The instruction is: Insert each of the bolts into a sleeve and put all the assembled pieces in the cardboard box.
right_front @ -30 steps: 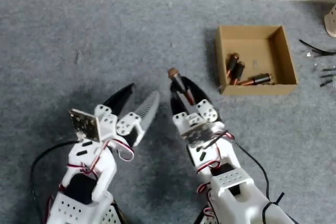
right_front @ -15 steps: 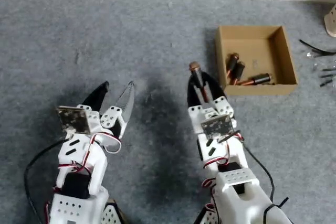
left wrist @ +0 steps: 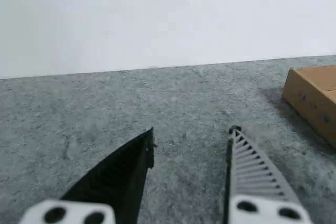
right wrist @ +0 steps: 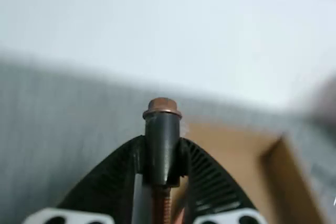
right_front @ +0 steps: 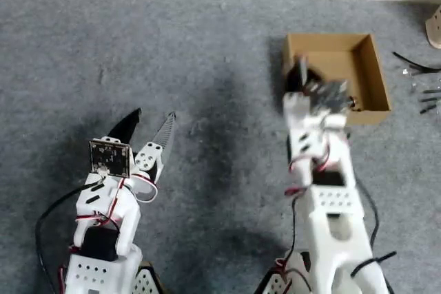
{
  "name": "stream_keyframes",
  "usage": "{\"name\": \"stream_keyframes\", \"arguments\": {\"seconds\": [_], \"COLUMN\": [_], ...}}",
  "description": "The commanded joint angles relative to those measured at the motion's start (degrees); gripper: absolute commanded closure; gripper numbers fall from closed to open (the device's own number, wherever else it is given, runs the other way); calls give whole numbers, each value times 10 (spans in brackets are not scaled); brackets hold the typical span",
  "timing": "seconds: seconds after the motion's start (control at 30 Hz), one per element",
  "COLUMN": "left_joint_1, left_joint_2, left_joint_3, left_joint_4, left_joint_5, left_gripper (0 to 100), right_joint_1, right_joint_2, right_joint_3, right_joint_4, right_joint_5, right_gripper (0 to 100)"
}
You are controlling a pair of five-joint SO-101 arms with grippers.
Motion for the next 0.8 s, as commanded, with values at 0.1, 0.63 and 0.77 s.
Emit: {"name": "stream_keyframes", "arguments": {"seconds": [0.1,0.63,0.77], "left_joint_1": [-3,10,10], "left_joint_2": [-5,-5,-5], "left_joint_3": [11,11,11], "left_joint_4": [13,13,13], "left_joint_5": [-4,-6,-6], "left_gripper": [780,780,780], "right_joint_1": [30,71,76], "right_joint_2": [179,626,644], "right_joint_3": [-231,-598,-599], "right_joint_4": [52,237,238], "right_joint_5": [29,40,40], "right_gripper": [993,993,988]}}
